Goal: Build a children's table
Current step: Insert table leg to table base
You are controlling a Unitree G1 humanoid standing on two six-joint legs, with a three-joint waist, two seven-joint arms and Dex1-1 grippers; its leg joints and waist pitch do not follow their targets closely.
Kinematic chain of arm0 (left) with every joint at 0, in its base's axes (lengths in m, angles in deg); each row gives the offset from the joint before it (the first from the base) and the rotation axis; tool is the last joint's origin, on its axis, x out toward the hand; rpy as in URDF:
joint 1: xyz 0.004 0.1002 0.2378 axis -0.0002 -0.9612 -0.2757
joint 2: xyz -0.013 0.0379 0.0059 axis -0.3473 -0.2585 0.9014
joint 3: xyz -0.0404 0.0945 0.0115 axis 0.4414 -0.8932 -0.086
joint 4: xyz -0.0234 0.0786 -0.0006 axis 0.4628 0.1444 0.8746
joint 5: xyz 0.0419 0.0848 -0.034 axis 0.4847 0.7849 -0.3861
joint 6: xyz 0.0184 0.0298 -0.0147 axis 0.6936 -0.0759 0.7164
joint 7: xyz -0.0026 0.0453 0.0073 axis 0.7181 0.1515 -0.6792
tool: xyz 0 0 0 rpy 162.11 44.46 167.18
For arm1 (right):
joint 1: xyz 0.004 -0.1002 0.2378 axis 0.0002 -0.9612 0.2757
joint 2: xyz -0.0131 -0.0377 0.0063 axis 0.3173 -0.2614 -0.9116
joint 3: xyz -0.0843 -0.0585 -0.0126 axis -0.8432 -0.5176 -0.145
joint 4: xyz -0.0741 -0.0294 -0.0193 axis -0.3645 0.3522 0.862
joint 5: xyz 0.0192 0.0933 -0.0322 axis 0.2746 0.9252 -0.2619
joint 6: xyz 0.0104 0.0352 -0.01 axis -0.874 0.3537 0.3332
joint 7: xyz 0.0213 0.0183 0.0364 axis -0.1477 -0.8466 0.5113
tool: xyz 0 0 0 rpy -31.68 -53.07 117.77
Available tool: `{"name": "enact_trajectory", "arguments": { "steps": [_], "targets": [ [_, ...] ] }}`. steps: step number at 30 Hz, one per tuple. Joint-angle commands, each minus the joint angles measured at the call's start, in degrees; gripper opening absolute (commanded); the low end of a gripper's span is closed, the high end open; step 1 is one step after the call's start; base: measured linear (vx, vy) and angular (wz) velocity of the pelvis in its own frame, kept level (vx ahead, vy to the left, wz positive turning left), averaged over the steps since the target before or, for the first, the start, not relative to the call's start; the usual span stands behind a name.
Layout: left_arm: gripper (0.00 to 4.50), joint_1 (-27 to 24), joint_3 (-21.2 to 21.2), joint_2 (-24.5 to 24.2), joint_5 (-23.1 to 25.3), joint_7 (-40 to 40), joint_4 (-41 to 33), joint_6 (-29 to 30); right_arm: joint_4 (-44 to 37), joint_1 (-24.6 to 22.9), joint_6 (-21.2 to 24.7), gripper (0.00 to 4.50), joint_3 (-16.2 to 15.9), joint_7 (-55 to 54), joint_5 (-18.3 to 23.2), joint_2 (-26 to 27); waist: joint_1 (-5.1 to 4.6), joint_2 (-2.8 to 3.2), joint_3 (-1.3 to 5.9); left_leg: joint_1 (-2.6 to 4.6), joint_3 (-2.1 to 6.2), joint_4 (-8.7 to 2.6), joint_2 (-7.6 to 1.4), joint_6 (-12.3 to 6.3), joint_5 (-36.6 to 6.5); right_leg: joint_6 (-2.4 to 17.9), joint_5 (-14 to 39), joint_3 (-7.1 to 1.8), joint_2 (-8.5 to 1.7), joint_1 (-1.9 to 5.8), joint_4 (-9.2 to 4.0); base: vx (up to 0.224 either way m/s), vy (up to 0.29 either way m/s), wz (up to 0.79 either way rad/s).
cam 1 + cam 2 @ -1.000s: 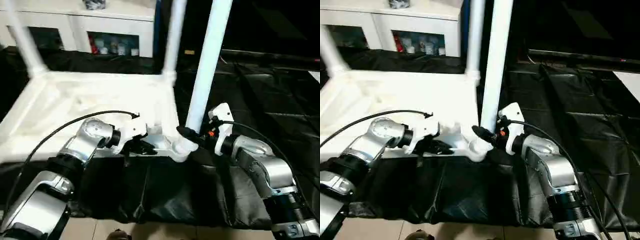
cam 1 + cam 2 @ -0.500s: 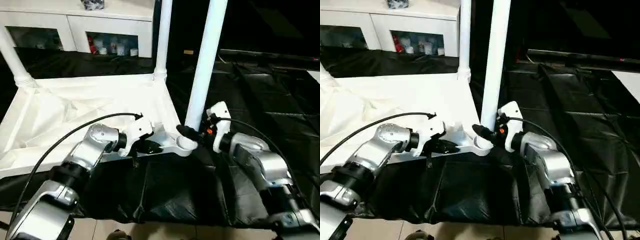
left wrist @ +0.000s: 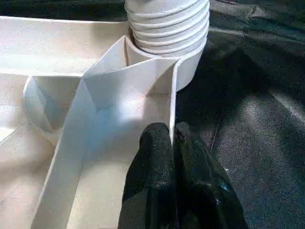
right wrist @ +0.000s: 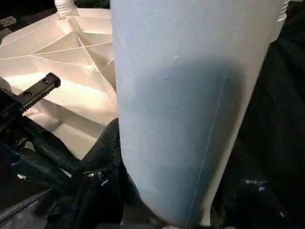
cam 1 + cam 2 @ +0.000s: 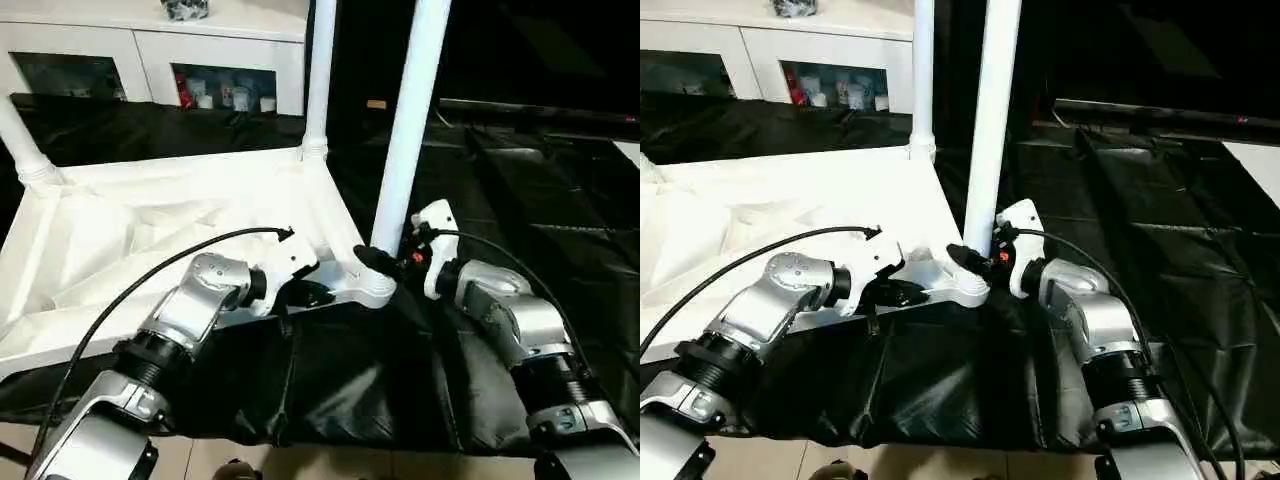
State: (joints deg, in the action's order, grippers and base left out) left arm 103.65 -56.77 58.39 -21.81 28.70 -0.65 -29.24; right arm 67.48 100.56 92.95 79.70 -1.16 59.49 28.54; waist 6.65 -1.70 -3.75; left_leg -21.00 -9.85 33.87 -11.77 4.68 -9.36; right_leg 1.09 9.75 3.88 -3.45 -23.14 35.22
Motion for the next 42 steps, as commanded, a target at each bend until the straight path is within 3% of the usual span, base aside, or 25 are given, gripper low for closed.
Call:
{"name": "enact_trajectory", "arguments": {
  "steps": [1, 10, 14, 22, 26, 27, 29, 31, 35, 37, 39, 42],
  "targets": [
    [0.0, 0.1, 2.4, 0.5, -0.4, 2.5, -1.9, 0.8, 2.5, -1.8, 0.4, 1.93, 0.7, 0.4, 0.4, 0.2, 0.34, 0.17, 4.25, 0.8, 0.43, -3.99, -1.41, 0.47, -13.8, 9.4, 17.4, -2.64, -4.81, 2.79, -4.53, 0.0, 0.0, 0.0],
    [0.0, 0.2, 3.4, 0.4, -0.4, 4.2, -2.0, 1.6, 8.0, -6.1, -4.9, 1.93, 5.2, -0.8, 2.7, 3.5, 0.35, 0.45, 4.33, 0.71, 0.49, -4.06, -1.44, 0.28, -14.4, 10.3, 16.2, -2.53, -4.85, 2.85, -4.52, 0.0, 0.0, 0.0],
    [0.0, 0.4, 3.6, 0.5, -0.3, 4.7, -1.7, 1.4, 10.5, -7.6, -8.6, 1.93, 6.4, -2.4, 2.9, 5.3, 0.2, 0.47, 4.17, 0.93, 0.57, -4.2, -1.4, 0.64, -16.4, 9.5, 20.3, -2.5, -4.94, 2.65, -5.03, 0.0, 0.0, 0.0],
    [0.0, 0.4, 3.9, 0.6, -0.2, 5.4, -1.6, 0.9, 11.4, -9.1, -11.7, 1.93, 8.0, -2.3, 3.6, 6.6, 0.16, 0.51, 4.11, 0.89, 0.69, -4.41, -1.49, 0.33, -17.4, 9.1, 21.0, -2.51, -4.89, 2.56, -5.18, 0.0, 0.0, 0.0],
    [0.0, 0.5, 3.7, 0.3, -0.1, 5.3, -1.6, 0.7, 11.0, -9.0, -13.7, 1.93, 6.4, -2.4, 1.3, 5.7, 0.12, 0.53, 4.07, 0.87, 0.65, -4.42, -1.44, 0.46, -17.6, 9.2, 21.2, -2.53, -4.92, 2.54, -5.21, 0.0, 0.0, 0.0],
    [0.0, 0.5, 3.4, 0.0, 0.2, 5.0, -1.6, 0.3, 10.0, -8.8, -14.7, 1.93, 4.1, -2.1, -1.3, 4.5, 0.13, 0.55, 4.03, 0.98, 0.63, -4.42, -1.42, 0.36, -17.9, 9.1, 21.8, -2.55, -4.92, 2.46, -5.31, 0.0, 0.0, 0.0],
    [0.0, 0.5, 3.2, -0.1, 0.4, 5.0, -1.6, 0.0, 9.9, -8.7, -14.9, 1.93, 3.4, -1.9, -2.1, 4.1, 0.09, 0.47, 4.01, 0.82, 0.65, -4.48, -1.4, 0.53, -17.6, 8.6, 22.1, -2.53, -4.88, 2.59, -5.29, 0.0, 0.0, 0.0],
    [0.0, 0.4, 2.4, -0.8, 1.0, 4.2, -1.5, -1.0, 8.6, -8.1, -15.0, 1.93, 0.1, -0.3, -5.1, 2.5, 0.07, 0.29, 3.94, 0.83, 0.7, -4.48, -1.39, 0.51, -17.8, 8.0, 23.0, -2.47, -4.83, 2.53, -5.37, 0.0, 0.0, 0.0],
    [0.0, 0.4, 2.0, -1.5, 1.0, 2.9, -1.9, -1.5, 7.1, -6.8, -13.3, 1.93, -1.9, 1.7, -5.8, 1.3, -0.11, -0.19, 3.92, 0.71, 0.66, -4.48, -1.34, -0.01, -17.4, 7.5, 23.9, -2.5, -4.82, 2.58, -5.48, 0.0, 0.0, 0.0],
    [0.0, 0.4, 1.9, -1.7, 1.1, 2.5, -2.0, -1.7, 6.9, -6.4, -12.9, 1.93, -2.4, 2.2, -5.9, 1.1, -0.19, -0.01, 3.91, 0.67, 0.67, -4.46, -1.36, -0.14, -17.2, 7.5, 23.9, -2.51, -4.86, 2.52, -5.43, 0.0, 0.0, 0.0],
    [0.0, 0.5, 1.8, -2.1, 1.0, 1.7, -2.3, -1.8, 6.8, -5.7, -12.3, 1.93, -3.0, 3.1, -6.0, 0.8, -0.3, -0.45, 3.92, 0.72, 0.63, -4.42, -1.36, -0.36, -17.0, 7.5, 24.2, -2.5, -4.9, 2.47, -5.46, 0.0, 0.0, 0.0],
    [0.0, 0.3, 1.4, -3.1, 0.6, -0.5, -3.3, -2.3, 6.5, -5.0, -10.9, 1.93, -4.4, 5.5, -6.2, 0.1, -0.48, -0.49, 3.98, 0.66, 0.59, -4.43, -1.44, -0.46, -16.3, 7.6, 23.1, -2.57, -4.87, 2.46, -5.31, 0.0, 0.0, 0.0]
  ]
}}
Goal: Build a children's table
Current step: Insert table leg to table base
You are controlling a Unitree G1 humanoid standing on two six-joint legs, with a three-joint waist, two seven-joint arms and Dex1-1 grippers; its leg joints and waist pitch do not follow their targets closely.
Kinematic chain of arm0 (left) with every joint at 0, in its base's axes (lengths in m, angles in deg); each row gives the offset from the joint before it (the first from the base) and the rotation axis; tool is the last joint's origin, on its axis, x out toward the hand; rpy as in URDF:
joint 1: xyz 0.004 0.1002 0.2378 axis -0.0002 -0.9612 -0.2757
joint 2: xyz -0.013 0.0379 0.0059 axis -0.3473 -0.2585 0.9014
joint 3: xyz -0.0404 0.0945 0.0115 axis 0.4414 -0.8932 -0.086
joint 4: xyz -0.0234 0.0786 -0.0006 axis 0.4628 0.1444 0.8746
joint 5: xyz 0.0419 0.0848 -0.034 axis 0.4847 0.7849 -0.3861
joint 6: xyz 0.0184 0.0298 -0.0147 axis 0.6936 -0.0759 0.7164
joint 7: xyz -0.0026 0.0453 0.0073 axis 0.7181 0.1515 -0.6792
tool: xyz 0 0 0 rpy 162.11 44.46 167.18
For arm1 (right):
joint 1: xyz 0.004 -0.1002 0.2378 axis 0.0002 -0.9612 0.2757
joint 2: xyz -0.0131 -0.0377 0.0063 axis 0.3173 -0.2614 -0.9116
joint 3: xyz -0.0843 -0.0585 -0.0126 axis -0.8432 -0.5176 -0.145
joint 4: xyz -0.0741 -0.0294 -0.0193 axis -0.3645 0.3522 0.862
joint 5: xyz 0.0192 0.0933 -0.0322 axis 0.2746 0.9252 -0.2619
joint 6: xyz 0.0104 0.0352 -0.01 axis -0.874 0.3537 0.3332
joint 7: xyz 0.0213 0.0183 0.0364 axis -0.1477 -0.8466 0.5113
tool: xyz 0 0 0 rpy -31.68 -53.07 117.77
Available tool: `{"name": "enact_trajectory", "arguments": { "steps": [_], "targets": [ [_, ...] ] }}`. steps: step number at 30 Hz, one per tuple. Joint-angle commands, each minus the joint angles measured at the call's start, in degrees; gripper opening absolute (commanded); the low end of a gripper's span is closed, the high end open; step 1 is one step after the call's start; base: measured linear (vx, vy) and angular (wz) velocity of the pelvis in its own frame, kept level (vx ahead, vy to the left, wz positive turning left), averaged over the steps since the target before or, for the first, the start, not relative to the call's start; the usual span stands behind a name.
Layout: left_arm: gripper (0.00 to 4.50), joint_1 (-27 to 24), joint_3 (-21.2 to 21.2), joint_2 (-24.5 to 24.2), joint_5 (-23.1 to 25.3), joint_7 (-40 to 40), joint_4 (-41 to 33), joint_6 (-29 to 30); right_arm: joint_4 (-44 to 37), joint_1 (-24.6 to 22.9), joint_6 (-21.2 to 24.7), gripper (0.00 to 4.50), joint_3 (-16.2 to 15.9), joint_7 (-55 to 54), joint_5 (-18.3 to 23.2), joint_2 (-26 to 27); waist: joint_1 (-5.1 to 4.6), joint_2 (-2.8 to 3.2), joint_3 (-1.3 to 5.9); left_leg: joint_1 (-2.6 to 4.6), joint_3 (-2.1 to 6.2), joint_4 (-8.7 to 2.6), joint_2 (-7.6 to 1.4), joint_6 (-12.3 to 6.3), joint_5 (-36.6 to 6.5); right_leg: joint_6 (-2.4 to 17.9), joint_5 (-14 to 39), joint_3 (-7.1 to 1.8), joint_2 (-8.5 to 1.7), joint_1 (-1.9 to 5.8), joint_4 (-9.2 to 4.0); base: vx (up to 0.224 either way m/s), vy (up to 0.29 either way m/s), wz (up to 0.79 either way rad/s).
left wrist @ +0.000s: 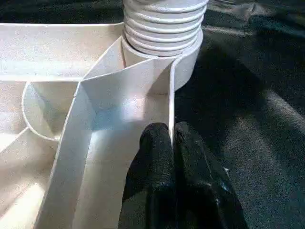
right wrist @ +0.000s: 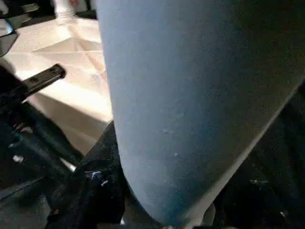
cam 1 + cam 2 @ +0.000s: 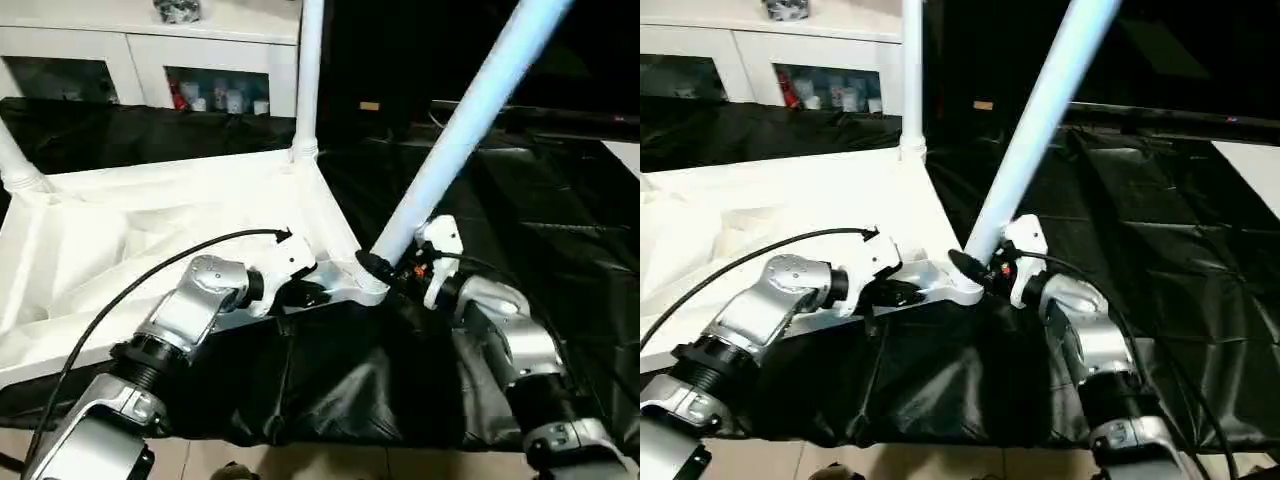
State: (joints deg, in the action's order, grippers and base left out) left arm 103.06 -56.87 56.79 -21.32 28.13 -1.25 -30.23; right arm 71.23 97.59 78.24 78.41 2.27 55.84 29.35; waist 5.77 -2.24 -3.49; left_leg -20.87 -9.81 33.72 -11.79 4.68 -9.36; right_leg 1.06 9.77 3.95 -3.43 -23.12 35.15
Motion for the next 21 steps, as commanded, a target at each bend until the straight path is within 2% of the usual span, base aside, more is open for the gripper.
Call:
{"name": "enact_trajectory", "arguments": {
  "steps": [1, 3, 6, 8, 9, 10, 11, 12, 14, 15, 18, 19, 21],
  "targets": [
    [0.0, 0.8, 1.2, -2.2, -0.4, -1.9, -3.2, -2.0, 2.8, -1.8, 4.2, 1.93, -3.9, 3.9, -2.7, -1.3, 0.41, 0.06, 3.72, 0.57, 0.58, -4.3, -1.46, -0.42, -16.3, 7.7, 22.9, -2.65, -4.89, 2.43, -5.21, 0.0, 0.0, 0.0],
    [0.0, 0.4, 0.6, -3.5, -1.5, -5.7, -4.5, -2.9, 2.8, -1.5, 4.8, 1.93, -5.6, 7.8, -3.2, -2.5, 0.35, 0.11, 3.77, 0.6, 0.6, -4.36, -1.55, -0.47, -16.6, 8.0, 22.1, -2.65, -4.87, 2.47, -5.15, 0.0, 0.0, 0.0],
    [0.0, 0.2, 0.3, -4.4, -2.6, -8.8, -5.7, -3.5, 3.0, -1.1, 5.0, 1.93, -6.4, 10.3, -3.2, -3.4, 0.28, 0.08, 3.83, 0.69, 0.5, -4.38, -1.62, -0.4, -16.4, 9.3, 18.8, -2.73, -4.66, 2.44, -4.77, 0.0, 0.0, 0.0],
    [0.0, 0.2, -0.1, -5.3, -3.2, -11.4, -6.6, -3.8, 3.3, -0.5, 5.2, 1.93, -7.0, 12.5, -3.0, -4.1, 0.35, 0.27, 3.83, 0.83, 0.52, -4.43, -1.66, -0.21, -16.9, 9.8, 18.6, -2.72, -4.72, 2.41, -4.76, 0.0, 0.0, 0.0],
    [0.0, 0.3, -0.3, -5.7, -3.4, -12.4, -7.0, -3.9, 3.1, -0.3, 5.3, 1.93, -7.3, 13.5, -2.8, -4.5, 0.29, 0.33, 3.54, 0.78, 0.51, -4.55, -1.66, 0.0, -17.5, 9.9, 18.7, -2.75, -4.65, 2.3, -4.81, 0.0, 0.0, 0.0],
    [0.0, 0.6, -0.4, -5.9, -3.3, -13.1, -6.7, -4.3, 2.9, 0.0, 5.4, 1.93, -7.7, 14.9, -2.7, -5.0, 0.22, 0.23, 3.25, 0.84, 0.47, -4.6, -1.65, -0.02, -18.4, 9.9, 19.1, -2.82, -4.61, 2.14, -4.95, 0.0, 0.0, 0.0],
    [0.0, 0.7, -0.5, -6.1, -3.2, -13.5, -6.7, -4.5, 2.6, 0.1, 5.5, 1.93, -8.0, 15.6, -2.6, -5.3, 0.22, 0.23, 3.25, 0.84, 0.47, -4.6, -1.65, -0.02, -18.4, 9.9, 19.1, -2.82, -4.61, 2.14, -4.95, 0.0, 0.0, 0.0],
    [0.0, 1.0, -0.7, -6.5, -3.1, -14.5, -6.5, -4.8, 1.8, 0.0, 5.6, 1.93, -8.7, 17.2, -2.6, -6.0, 0.18, 0.37, 2.88, 0.86, 0.56, -4.73, -1.61, -0.03, -19.3, 9.4, 20.8, -2.83, -4.61, 2.1, -5.14, 0.0, 0.0, 0.0],
    [0.0, 1.3, -0.8, -6.9, -3.1, -15.9, -6.4, -5.4, 0.3, -0.4, 5.6, 1.93, -9.7, 19.5, -2.6, -6.9, 0.25, 0.24, 2.79, 1.03, 0.56, -4.73, -1.63, -0.14, -20.1, 8.9, 22.3, -2.9, -4.65, 2.04, -5.3, 0.0, 0.0, 0.0],
    [0.0, 1.4, -0.9, -7.1, -3.0, -16.4, -6.1, -5.8, -0.3, -0.6, 5.3, 1.93, -10.3, 20.3, -2.8, -7.3, 0.36, 0.31, 2.53, 1.03, 0.61, -4.83, -1.67, -0.14, -20.3, 8.6, 23.3, -2.91, -4.68, 1.9, -5.47, 0.0, 0.0, 0.0],
    [0.0, 2.1, -1.1, -7.3, -2.1, -16.9, -4.7, -7.0, -1.5, -1.5, 3.8, 1.93, -11.5, 21.9, -3.7, -8.1, 0.61, 0.21, 2.42, 1.21, 0.67, -4.92, -1.8, -0.09, -20.9, 8.3, 24.2, -2.92, -4.67, 1.71, -5.54, 0.0, 0.0, 0.0],
    [0.0, 2.3, -1.1, -7.3, -2.1, -17.0, -4.4, -7.1, -1.8, -1.8, 3.6, 1.93, -11.6, 22.3, -3.6, -8.1, 0.6, 0.01, 2.39, 1.23, 0.62, -4.91, -1.77, -0.12, -21.1, 8.3, 24.4, -2.92, -4.63, 1.66, -5.6, 0.0, 0.0, 0.0],
    [0.0, 2.5, -1.0, -7.3, -2.0, -17.3, -4.0, -7.3, -2.3, -2.4, 2.7, 1.92, -12.0, 23.2, -3.4, -8.0, 0.72, 0.04, 2.4, 1.2, 0.68, -4.95, -1.78, 0.0, -21.5, 8.2, 25.1, -2.93, -4.8, 1.68, -5.67, 0.0, 0.0, 0.0]
  ]
}}
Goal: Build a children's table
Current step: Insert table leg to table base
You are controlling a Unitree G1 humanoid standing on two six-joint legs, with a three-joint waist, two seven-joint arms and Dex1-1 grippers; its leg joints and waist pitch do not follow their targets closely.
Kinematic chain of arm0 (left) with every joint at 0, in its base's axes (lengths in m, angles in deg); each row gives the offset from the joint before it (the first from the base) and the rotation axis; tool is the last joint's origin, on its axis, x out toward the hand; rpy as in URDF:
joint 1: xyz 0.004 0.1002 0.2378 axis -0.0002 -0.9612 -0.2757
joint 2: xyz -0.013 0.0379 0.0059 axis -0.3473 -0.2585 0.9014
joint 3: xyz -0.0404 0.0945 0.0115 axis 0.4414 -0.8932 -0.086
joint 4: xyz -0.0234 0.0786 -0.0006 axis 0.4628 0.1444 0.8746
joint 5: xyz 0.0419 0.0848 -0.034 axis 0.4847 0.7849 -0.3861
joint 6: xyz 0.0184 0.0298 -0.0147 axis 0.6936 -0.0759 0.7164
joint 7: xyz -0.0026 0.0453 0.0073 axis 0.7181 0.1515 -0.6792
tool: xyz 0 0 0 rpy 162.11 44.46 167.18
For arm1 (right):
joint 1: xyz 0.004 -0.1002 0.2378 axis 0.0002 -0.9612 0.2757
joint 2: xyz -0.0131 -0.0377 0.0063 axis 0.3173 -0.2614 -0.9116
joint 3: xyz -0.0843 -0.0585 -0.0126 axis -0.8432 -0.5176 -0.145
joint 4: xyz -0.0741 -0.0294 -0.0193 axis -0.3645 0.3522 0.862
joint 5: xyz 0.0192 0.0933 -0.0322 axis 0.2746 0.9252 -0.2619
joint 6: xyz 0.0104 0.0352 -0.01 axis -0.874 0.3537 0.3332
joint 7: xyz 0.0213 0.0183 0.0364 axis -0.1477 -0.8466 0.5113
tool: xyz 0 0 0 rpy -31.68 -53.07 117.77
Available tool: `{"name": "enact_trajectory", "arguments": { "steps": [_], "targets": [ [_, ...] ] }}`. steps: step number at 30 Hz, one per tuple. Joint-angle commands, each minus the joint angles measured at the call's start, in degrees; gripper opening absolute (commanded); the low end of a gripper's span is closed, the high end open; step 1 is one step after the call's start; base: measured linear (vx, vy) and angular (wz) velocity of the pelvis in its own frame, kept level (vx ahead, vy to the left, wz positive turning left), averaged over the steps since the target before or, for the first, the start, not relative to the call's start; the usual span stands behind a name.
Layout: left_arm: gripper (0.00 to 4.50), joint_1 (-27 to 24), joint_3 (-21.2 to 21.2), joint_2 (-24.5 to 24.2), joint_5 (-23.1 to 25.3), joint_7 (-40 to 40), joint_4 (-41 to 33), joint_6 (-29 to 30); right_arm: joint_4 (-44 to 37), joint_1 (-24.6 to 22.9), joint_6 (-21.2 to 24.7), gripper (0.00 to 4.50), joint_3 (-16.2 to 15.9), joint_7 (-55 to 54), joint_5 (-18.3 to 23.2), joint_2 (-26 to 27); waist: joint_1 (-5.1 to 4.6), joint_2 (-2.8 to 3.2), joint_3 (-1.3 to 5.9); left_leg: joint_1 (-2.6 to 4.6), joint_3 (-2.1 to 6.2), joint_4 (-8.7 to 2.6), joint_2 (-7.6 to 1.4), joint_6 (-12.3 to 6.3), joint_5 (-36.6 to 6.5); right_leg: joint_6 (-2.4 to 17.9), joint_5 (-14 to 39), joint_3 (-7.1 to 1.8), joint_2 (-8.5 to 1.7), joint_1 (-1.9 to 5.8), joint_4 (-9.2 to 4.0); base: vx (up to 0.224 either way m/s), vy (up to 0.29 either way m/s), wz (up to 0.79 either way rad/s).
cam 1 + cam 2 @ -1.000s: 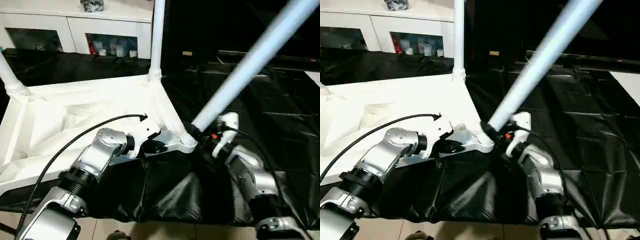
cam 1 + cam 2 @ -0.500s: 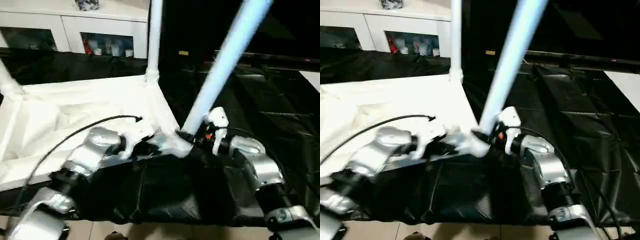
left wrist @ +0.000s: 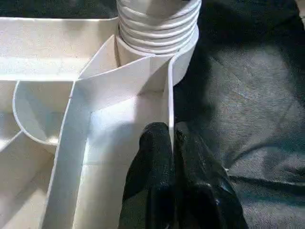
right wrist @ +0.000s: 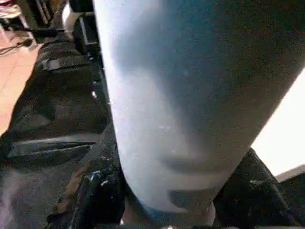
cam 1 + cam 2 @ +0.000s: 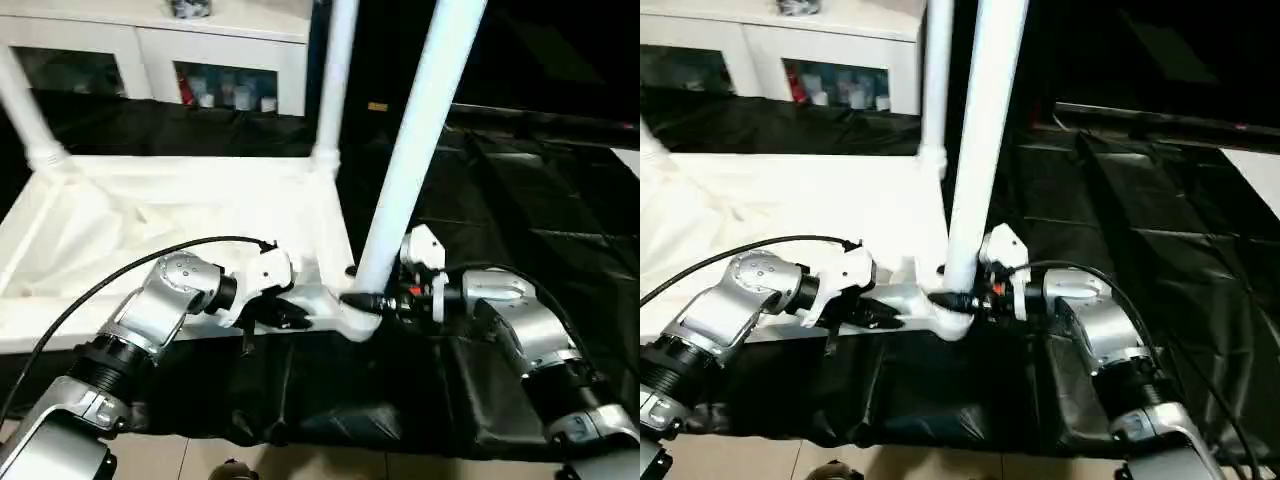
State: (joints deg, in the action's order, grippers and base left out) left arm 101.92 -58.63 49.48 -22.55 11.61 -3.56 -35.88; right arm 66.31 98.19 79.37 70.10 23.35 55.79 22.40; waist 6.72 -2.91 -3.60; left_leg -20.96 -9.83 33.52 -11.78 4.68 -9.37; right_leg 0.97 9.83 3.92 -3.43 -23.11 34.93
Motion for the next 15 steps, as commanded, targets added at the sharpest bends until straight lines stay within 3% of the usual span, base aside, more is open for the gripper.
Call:
{"name": "enact_trajectory", "arguments": {
  "steps": [1, 7, 11, 15],
  "targets": [
    [0.0, 3.7, 0.8, 0.0, -0.7, -0.8, -1.6, -1.7, 2.6, -3.1, 1.4, 1.92, -3.9, 2.4, -3.4, -1.1, -0.23, 0.66, 2.44, 1.23, 0.79, -4.84, -1.81, 0.07, -21.7, 8.2, 25.5, -2.86, -4.81, 1.69, -5.45, 0.0, 0.0, 0.0],
    [0.0, 4.1, 0.8, -0.3, -0.3, -1.7, -0.5, -2.9, 3.2, -3.0, 0.5, 1.92, -5.5, 2.8, -4.4, -0.7, -0.2, 0.57, 2.52, 1.28, 0.91, -4.85, -1.84, 0.17, -22.3, 7.5, 28.2, -2.83, -5.05, 1.62, -5.76, 0.0, 0.0, 0.0],
    [0.0, 4.7, 1.8, 1.0, 0.6, 2.0, 0.7, -2.0, 5.1, -1.9, 1.6, 1.92, -3.0, -2.1, -3.6, 1.8, -0.3, 0.48, 2.58, 1.35, 0.98, -4.89, -1.8, 0.53, -22.7, 7.0, 30.2, -2.74, -5.11, 1.51, -5.98, 0.0, 0.0, 0.0],
    [0.0, 5.4, 3.8, 4.1, 1.7, 9.9, 1.7, 0.8, 9.0, 0.1, 1.4, 1.92, 0.7, -11.7, -3.8, 5.1, -0.59, 0.44, 2.41, 1.6, 1.18, -4.68, -1.61, 1.25, -24.5, 5.2, 36.5, -2.33, -5.37, 1.12, -6.76, 0.0, 0.0, 0.0]
  ]
}}
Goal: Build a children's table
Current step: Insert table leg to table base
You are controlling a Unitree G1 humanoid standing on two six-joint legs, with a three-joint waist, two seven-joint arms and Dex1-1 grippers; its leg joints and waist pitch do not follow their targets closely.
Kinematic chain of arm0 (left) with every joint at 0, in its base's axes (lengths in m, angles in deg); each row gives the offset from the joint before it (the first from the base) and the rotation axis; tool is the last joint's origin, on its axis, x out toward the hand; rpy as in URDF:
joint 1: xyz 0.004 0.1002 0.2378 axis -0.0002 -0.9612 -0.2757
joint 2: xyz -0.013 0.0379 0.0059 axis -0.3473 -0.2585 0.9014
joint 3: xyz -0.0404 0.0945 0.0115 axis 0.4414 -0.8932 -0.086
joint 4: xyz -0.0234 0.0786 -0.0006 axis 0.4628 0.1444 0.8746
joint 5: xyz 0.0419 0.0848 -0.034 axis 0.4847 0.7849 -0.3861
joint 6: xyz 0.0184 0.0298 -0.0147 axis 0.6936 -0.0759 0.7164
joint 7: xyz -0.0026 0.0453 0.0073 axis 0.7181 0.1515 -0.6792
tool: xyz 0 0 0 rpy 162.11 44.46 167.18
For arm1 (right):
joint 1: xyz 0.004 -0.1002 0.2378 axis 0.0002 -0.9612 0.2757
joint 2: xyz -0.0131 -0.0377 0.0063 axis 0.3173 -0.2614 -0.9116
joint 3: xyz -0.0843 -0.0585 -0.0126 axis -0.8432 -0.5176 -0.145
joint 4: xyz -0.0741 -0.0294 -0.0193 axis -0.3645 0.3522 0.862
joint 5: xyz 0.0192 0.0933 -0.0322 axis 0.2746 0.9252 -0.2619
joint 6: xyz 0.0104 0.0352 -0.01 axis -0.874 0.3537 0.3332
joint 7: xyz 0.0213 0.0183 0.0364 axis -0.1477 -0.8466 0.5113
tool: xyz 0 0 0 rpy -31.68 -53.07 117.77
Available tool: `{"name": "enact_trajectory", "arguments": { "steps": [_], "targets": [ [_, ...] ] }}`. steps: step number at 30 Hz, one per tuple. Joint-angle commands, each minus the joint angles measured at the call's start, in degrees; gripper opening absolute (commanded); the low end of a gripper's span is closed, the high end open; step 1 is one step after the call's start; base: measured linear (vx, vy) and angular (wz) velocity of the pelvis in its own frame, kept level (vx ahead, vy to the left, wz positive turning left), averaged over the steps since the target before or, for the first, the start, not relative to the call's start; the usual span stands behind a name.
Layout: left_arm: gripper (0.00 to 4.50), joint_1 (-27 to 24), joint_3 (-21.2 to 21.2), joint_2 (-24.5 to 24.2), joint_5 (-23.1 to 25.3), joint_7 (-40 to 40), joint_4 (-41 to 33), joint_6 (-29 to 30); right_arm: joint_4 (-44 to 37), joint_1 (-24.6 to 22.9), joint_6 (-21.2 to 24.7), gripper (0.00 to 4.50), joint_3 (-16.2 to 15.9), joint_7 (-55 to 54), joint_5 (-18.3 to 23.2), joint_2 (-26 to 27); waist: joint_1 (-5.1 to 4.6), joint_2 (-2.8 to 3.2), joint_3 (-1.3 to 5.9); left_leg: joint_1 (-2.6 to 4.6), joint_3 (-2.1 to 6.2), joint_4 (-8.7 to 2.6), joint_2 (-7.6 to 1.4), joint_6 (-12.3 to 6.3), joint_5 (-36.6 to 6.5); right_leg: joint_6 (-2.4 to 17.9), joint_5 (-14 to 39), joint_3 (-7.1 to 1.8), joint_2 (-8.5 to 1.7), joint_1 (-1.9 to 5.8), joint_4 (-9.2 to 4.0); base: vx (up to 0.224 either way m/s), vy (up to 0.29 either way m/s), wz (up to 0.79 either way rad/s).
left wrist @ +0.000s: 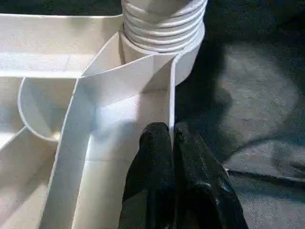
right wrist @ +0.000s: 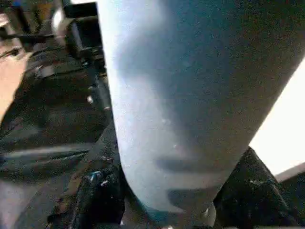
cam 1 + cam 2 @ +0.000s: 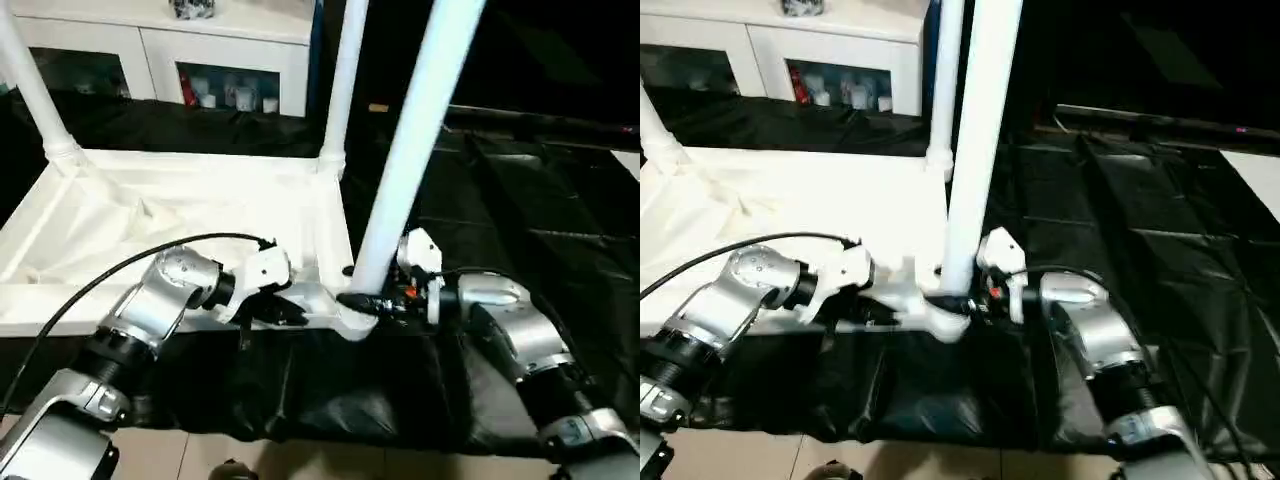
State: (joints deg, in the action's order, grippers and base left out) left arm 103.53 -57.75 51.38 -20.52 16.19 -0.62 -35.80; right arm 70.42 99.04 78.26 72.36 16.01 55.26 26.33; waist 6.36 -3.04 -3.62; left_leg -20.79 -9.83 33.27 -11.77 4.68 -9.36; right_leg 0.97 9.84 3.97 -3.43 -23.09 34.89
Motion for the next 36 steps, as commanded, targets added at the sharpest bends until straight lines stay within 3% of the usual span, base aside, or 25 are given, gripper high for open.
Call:
{"name": "enact_trajectory", "arguments": {
  "steps": [1, 4, 5, 6, 10, 12, 15, 17, 21, 22, 26, 29, 36],
  "targets": [
    [0.0, 4.0, 3.4, 3.0, -0.2, 7.0, -1.2, 1.4, 6.1, -0.1, 2.4, 1.92, -0.8, -6.7, -3.4, 1.9, -0.43, 0.8, 2.48, 1.5, 1.37, -4.34, -1.46, 1.79, -25.2, 4.7, 38.5, -2.05, -5.48, 1.09, -6.96, 0.0, 0.0, 0.0],
    [0.0, 4.2, 4.2, 4.7, 0.3, 10.9, -1.8, 3.8, 9.3, 1.8, 2.6, 1.92, 1.1, -13.3, -3.9, 3.8, -1.04, 1.04, 2.68, 1.26, 1.83, -4.59, -1.59, 2.26, -26.2, 4.1, 38.5, -1.45, -5.56, 1.59, -7.17, 0.0, 0.0, 0.0],
    [0.0, 4.7, 5.1, 7.0, 1.2, 16.0, -2.2, 6.7, 13.1, 4.1, 3.0, 1.92, 3.2, -19.8, -3.8, 5.9, -1.34, 1.24, 2.96, 0.92, 2.02, -4.83, -1.71, 2.3, -25.9, 4.6, 35.6, -1.24, -5.55, 2.14, -6.99, 0.0, 0.0, 0.0],
    [0.0, 5.0, 5.6, 8.1, 1.8, 18.7, -2.2, 7.9, 14.8, 5.2, 3.3, 1.92, 4.0, -22.6, -3.7, 6.8, -1.63, 1.57, 3.08, 0.77, 2.02, -5.05, -1.88, 2.46, -25.6, 6.0, 31.9, -1.2, -5.46, 2.2, -6.73, 0.0, 0.0, 0.0],
    [0.0, 5.9, 6.8, 13.7, 3.6, 28.3, -3.0, 12.7, 21.1, 8.8, 3.9, 1.92, 5.7, -31.3, -4.5, 10.0, -1.72, 1.38, 3.19, 0.8, 1.53, -4.94, -1.8, 2.21, -24.3, 8.0, 25.8, -0.89, -5.54, 2.36, -6.48, 0.0, 0.0, 0.0],
    [0.0, 5.9, 6.7, 16.0, 4.2, 30.9, -3.6, 14.1, 23.8, 10.4, 3.9, 1.92, 6.4, -33.6, -4.8, 11.3, -1.49, 1.28, 3.34, 0.99, 1.04, -4.71, -1.73, 1.74, -21.9, 9.0, 22.8, -1.19, -5.59, 2.22, -6.18, 0.0, 0.0, 0.0],
    [0.0, 5.8, 5.5, 16.9, 4.6, 31.0, -3.5, 13.9, 25.4, 11.4, 3.6, 1.92, 6.4, -34.4, -5.0, 12.5, -1.12, 1.3, 3.7, 0.54, 0.82, -4.69, -1.75, 0.71, -18.2, 9.5, 18.0, -1.32, -5.47, 2.7, -5.65, 0.0, 0.0, 0.0],
    [0.0, 5.9, 5.1, 16.9, 4.8, 31.0, -3.2, 13.7, 26.1, 11.9, 3.5, 1.92, 6.4, -34.5, -5.3, 12.9, -1.03, 1.44, 3.87, 0.77, 0.59, -4.54, -1.77, 0.36, -17.3, 10.2, 15.8, -1.37, -5.29, 2.53, -5.41, 0.0, 0.0, 0.0],
    [0.0, 6.2, 4.3, 16.1, 5.4, 30.1, -2.8, 13.0, 27.7, 13.2, 2.1, 1.92, 6.7, -33.9, -5.5, 13.9, -0.9, 1.39, 4.02, 0.67, 0.32, -4.43, -1.51, -0.03, -15.9, 10.4, 15.7, -1.41, -5.38, 2.84, -5.44, 0.0, 0.0, 0.0],
    [0.0, 6.2, 4.3, 16.0, 5.5, 29.9, -2.8, 12.9, 28.0, 13.4, 1.7, 2.48, 6.9, -33.6, -5.4, 14.0, -0.9, 1.42, 4.02, 0.67, 0.32, -4.51, -1.54, -0.08, -15.6, 10.3, 15.9, -1.39, -5.39, 2.89, -5.46, 0.0, 0.0, 0.0],
    [0.0, 6.2, 4.2, 15.3, 5.5, 29.1, -2.8, 12.4, 28.1, 14.1, 1.1, 2.64, 7.9, -31.6, -4.4, 14.5, -1.07, 1.55, 4.02, 0.75, 0.45, -4.67, -1.66, 0.31, -17.1, 10.0, 17.9, -1.28, -5.28, 2.88, -5.65, 0.0, 0.0, 0.0],
    [0.0, 6.0, 4.0, 14.4, 5.3, 27.8, -2.9, 11.6, 27.2, 14.5, 0.2, 3.0, 8.0, -29.5, -4.0, 14.1, -1.16, 1.67, 4.04, 0.79, 0.48, -4.7, -1.65, 0.35, -17.6, 9.6, 18.6, -1.27, -5.29, 2.86, -5.77, 0.0, 0.0, 0.0],
    [0.0, 4.4, 3.3, 10.9, 3.9, 21.2, -4.4, 8.3, 22.1, 13.2, -0.7, 3.56, 7.7, -22.5, -3.3, 11.3, -0.91, 2.06, 4.24, 0.93, 0.25, -4.45, -1.75, -0.42, -14.9, 12.0, 12.5, -1.39, -5.05, 2.93, -5.04, 0.0, 0.0, 0.0]
  ]
}}
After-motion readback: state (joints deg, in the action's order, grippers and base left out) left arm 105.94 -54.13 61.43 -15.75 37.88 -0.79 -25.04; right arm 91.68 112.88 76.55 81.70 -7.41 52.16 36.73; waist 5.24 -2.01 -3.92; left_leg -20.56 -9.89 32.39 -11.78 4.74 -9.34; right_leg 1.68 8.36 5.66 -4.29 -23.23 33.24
